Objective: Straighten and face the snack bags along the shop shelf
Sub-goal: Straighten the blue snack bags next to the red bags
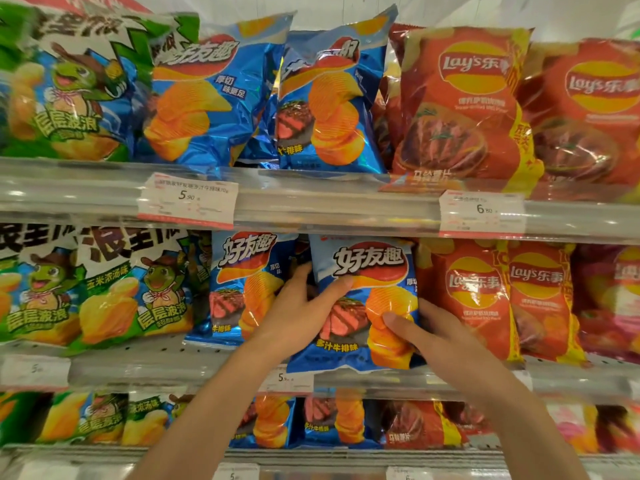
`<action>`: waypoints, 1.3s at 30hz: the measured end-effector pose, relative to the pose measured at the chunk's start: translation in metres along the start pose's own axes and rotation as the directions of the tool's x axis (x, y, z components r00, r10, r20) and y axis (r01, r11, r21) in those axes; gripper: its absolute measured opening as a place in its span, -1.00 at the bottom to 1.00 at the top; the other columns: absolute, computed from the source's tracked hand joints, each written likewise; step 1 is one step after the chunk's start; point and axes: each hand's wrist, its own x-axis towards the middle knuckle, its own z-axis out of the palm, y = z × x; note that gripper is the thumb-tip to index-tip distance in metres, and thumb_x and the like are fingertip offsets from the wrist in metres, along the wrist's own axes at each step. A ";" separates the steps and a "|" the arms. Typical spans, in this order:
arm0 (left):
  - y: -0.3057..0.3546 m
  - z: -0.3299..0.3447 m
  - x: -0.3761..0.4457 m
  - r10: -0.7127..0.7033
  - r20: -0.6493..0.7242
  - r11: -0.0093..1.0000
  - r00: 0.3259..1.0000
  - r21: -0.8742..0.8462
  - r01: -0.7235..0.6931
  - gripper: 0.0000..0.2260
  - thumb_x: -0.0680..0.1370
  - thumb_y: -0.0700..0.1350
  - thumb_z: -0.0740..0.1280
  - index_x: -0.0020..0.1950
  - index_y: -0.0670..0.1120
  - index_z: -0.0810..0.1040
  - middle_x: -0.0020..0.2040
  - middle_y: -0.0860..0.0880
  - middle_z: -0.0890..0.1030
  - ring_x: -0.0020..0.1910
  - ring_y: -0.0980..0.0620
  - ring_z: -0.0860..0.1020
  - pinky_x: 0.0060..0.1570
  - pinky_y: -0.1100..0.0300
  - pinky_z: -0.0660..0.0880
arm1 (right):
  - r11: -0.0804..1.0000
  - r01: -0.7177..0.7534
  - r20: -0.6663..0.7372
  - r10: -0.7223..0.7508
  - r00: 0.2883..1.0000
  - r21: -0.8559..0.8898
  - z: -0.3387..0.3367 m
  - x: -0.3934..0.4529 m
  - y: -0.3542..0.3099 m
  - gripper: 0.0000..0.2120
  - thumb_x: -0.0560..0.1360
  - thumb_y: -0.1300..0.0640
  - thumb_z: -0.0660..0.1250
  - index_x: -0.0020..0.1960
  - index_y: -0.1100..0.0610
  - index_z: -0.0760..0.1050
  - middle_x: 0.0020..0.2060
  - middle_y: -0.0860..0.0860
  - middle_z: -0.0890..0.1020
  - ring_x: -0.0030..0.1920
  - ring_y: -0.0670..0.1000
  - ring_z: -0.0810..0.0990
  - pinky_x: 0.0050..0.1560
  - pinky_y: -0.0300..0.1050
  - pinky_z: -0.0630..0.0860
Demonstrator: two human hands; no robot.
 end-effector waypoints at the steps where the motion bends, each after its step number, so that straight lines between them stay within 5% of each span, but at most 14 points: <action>1: -0.003 0.001 -0.002 0.022 -0.003 1.000 1.000 -0.010 -0.022 -0.59 0.51 0.26 0.38 0.32 0.25 0.40 0.07 0.35 0.57 -0.03 0.44 0.55 -0.20 0.49 0.45 | 1.000 -0.002 0.007 0.002 1.000 0.009 0.000 -0.001 0.000 -0.64 0.42 -0.17 0.37 0.18 -0.11 0.59 0.02 -0.22 0.72 0.05 -0.20 0.68 -0.06 -0.37 0.57; 5: -0.006 0.001 -0.008 0.095 -0.020 0.993 0.995 -0.074 -0.096 -0.73 0.56 0.06 0.42 0.15 0.33 0.41 0.05 0.36 0.63 0.06 0.44 0.55 -0.01 0.49 0.46 | 1.000 -0.007 -0.009 0.007 1.000 0.017 0.001 -0.003 -0.003 -0.72 0.43 -0.28 0.32 0.07 -0.24 0.64 -0.05 -0.28 0.71 -0.06 -0.26 0.68 -0.18 -0.42 0.54; 8: -0.004 -0.004 -0.012 0.144 -0.028 0.986 0.989 -0.080 -0.146 -0.65 0.56 0.09 0.41 0.29 0.32 0.40 0.16 0.37 0.61 0.17 0.37 0.55 0.16 0.39 0.48 | 1.000 0.003 -0.036 -0.003 0.999 -0.001 0.006 0.003 -0.008 -0.63 0.38 -0.38 0.30 0.09 -0.28 0.62 0.01 -0.27 0.71 0.00 -0.25 0.67 0.11 -0.17 0.53; 11: -0.008 -0.019 -0.021 0.111 -0.055 0.987 0.992 -0.113 -0.117 -0.46 0.55 0.12 0.42 0.49 0.19 0.34 0.28 0.27 0.58 0.29 0.24 0.52 0.36 0.08 0.44 | 0.998 0.052 0.001 -0.052 0.999 -0.043 0.016 0.009 -0.012 -0.57 0.37 -0.41 0.31 0.14 -0.25 0.60 0.05 -0.26 0.70 0.05 -0.24 0.66 0.21 -0.05 0.53; 15: -0.012 -0.046 -0.036 0.084 -0.087 0.993 0.993 -0.077 -0.091 -0.38 0.32 0.46 0.41 0.32 0.59 0.26 0.15 0.59 0.47 0.23 0.52 0.40 0.25 0.30 0.38 | 0.988 0.117 0.060 -0.111 0.992 -0.105 0.046 0.018 -0.021 -0.43 0.35 -0.51 0.31 0.19 -0.17 0.57 0.06 -0.15 0.71 0.09 -0.11 0.68 0.22 0.10 0.57; 17: -0.017 -0.062 -0.039 0.088 -0.155 0.995 0.984 -0.041 -0.095 -0.14 0.26 0.51 0.40 0.50 0.35 0.24 0.19 0.54 0.48 0.28 0.42 0.42 0.25 0.28 0.39 | 0.978 0.126 0.088 -0.112 0.990 -0.169 0.063 0.022 -0.024 -0.32 0.30 -0.57 0.27 0.15 -0.09 0.58 0.03 0.06 0.70 0.06 0.09 0.68 0.17 0.22 0.57; 19: -0.022 -0.078 -0.040 0.080 -0.220 0.995 0.972 -0.045 -0.092 -0.28 0.30 0.40 0.42 0.41 0.23 0.39 0.13 0.41 0.60 0.15 0.37 0.55 0.19 0.24 0.48 | 0.968 0.131 0.086 -0.114 0.990 -0.216 0.072 0.027 -0.028 -0.22 0.31 -0.62 0.18 0.09 0.03 0.58 -0.02 0.17 0.66 -0.01 0.13 0.64 0.09 0.21 0.55; 21: -0.026 -0.091 -0.044 0.070 -0.242 0.995 0.968 -0.050 -0.084 -0.49 0.31 0.33 0.41 0.23 0.29 0.45 0.04 0.42 0.62 0.04 0.39 0.58 0.05 0.30 0.49 | 0.944 0.137 -0.076 -0.166 0.983 -0.299 0.072 0.035 -0.030 -0.24 0.36 -0.60 0.08 0.01 0.05 0.59 -0.14 0.06 0.67 -0.07 0.04 0.63 0.02 0.11 0.52; 24: -0.030 -0.102 -0.048 0.058 -0.253 0.997 0.966 -0.041 -0.071 -0.57 0.33 0.28 0.41 0.17 0.28 0.45 0.02 0.44 0.61 0.02 0.42 0.57 -0.07 0.42 0.48 | 0.715 -0.059 -0.324 -0.241 0.915 -0.697 0.065 0.057 -0.028 -0.23 0.45 -0.48 0.07 0.28 0.11 0.52 0.19 0.18 0.58 0.22 0.25 0.51 0.21 0.13 0.46; 27: -0.028 -0.108 -0.050 0.043 -0.269 0.998 0.962 -0.040 -0.056 -0.59 0.33 0.29 0.39 0.14 0.31 0.44 0.00 0.50 0.58 0.00 0.47 0.54 -0.15 0.50 0.46 | 0.553 -0.246 -0.280 0.023 0.960 -0.796 0.075 0.074 -0.022 0.02 0.40 -0.57 0.04 0.58 0.15 0.12 0.54 0.23 0.22 0.49 0.30 0.26 0.43 0.19 0.26; 29: -0.027 -0.110 -0.052 0.033 -0.279 0.998 0.960 -0.040 -0.046 -0.58 0.32 0.31 0.38 0.14 0.32 0.43 -0.01 0.51 0.57 -0.01 0.49 0.53 -0.12 0.47 0.44 | 0.527 -0.266 -0.258 0.091 0.962 -0.807 0.082 0.078 -0.016 0.05 0.39 -0.58 0.12 0.59 0.13 0.06 0.58 0.19 0.15 0.53 0.28 0.20 0.45 0.20 0.22; 33: -0.027 -0.114 -0.053 0.021 -0.279 0.998 0.960 -0.047 -0.035 -0.60 0.34 0.28 0.39 0.14 0.32 0.44 -0.03 0.50 0.59 -0.03 0.49 0.54 -0.13 0.48 0.44 | 0.646 -0.233 -0.301 0.004 0.953 -0.727 0.076 0.079 -0.014 -0.28 0.45 -0.24 0.38 0.45 0.11 0.27 0.39 0.18 0.42 0.36 0.28 0.44 0.30 0.18 0.43; 39: -0.030 -0.117 -0.051 -0.009 -0.290 0.996 0.957 -0.083 -0.016 -0.53 0.31 0.30 0.40 0.19 0.27 0.47 -0.01 0.40 0.63 -0.03 0.40 0.59 -0.01 0.29 0.48 | 0.834 -0.182 -0.389 -0.042 0.920 -0.521 0.058 0.072 -0.024 -0.49 0.52 -0.06 0.38 0.39 0.06 0.35 0.26 0.15 0.56 0.23 0.29 0.55 0.16 0.08 0.49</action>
